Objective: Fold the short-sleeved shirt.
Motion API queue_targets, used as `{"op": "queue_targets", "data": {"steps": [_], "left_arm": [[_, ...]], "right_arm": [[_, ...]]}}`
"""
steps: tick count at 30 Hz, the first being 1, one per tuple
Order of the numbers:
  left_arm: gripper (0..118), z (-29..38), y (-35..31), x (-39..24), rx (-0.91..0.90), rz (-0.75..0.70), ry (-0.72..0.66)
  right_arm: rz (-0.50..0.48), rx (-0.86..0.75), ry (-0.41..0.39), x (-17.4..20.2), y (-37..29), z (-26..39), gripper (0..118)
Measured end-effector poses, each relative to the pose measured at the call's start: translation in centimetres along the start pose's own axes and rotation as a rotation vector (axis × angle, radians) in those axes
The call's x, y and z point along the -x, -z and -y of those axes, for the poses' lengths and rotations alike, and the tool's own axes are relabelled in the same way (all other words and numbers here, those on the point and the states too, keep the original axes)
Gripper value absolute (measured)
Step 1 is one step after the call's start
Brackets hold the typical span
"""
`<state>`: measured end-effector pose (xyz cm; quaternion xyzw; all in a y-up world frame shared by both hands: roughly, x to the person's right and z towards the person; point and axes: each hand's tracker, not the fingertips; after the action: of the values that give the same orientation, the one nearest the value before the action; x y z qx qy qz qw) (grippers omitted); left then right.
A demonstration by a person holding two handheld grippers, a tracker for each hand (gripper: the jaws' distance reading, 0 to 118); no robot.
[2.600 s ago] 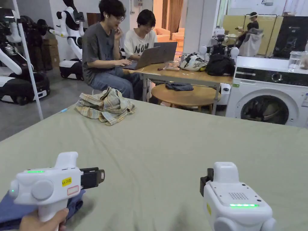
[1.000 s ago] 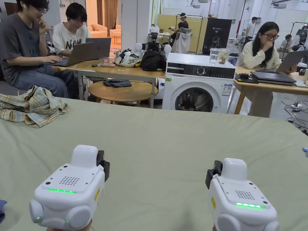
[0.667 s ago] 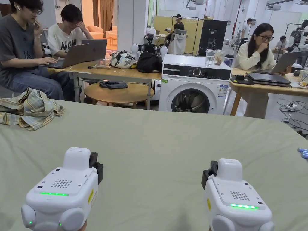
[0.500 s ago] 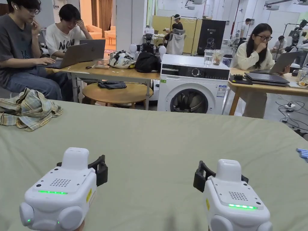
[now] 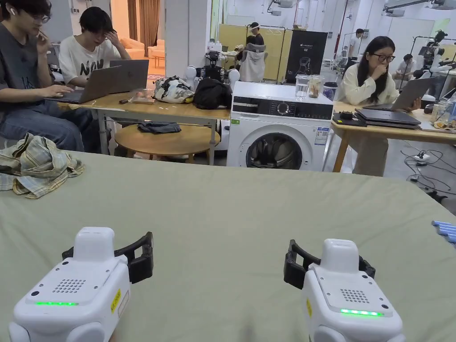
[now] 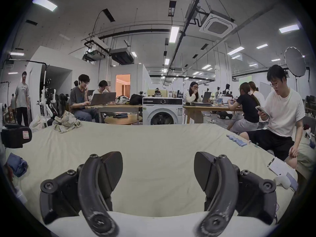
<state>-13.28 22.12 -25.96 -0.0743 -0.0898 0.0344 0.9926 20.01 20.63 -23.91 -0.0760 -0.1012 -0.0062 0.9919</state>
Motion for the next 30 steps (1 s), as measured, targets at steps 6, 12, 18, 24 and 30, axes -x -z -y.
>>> {"op": "queue_targets", "data": {"steps": [6, 12, 18, 24, 30], "left_arm": [[78, 0.2, 0.1, 0.1, -0.039, 0.03, 0.001], [79, 0.1, -0.1, 0.1, -0.051, 0.012, 0.006], [79, 0.3, 0.4, -0.3, 0.011, -0.016, 0.09], [79, 0.7, 0.4, -0.5, 0.036, -0.008, 0.118], [79, 0.7, -0.2, -0.1, -0.004, -0.009, 0.058]], "right_arm": [[0.044, -0.032, -0.027, 0.4, 0.1, -0.2, 87], [0.032, -0.04, 0.0, -0.2, 0.2, -0.2, 88], [-0.013, -0.025, 0.04, -0.2, 0.1, -0.6, 88], [0.033, -0.035, -0.023, 1.1, 0.1, -0.4, 88], [0.018, 0.018, 0.025, 1.5, 0.5, -0.8, 88]]}}
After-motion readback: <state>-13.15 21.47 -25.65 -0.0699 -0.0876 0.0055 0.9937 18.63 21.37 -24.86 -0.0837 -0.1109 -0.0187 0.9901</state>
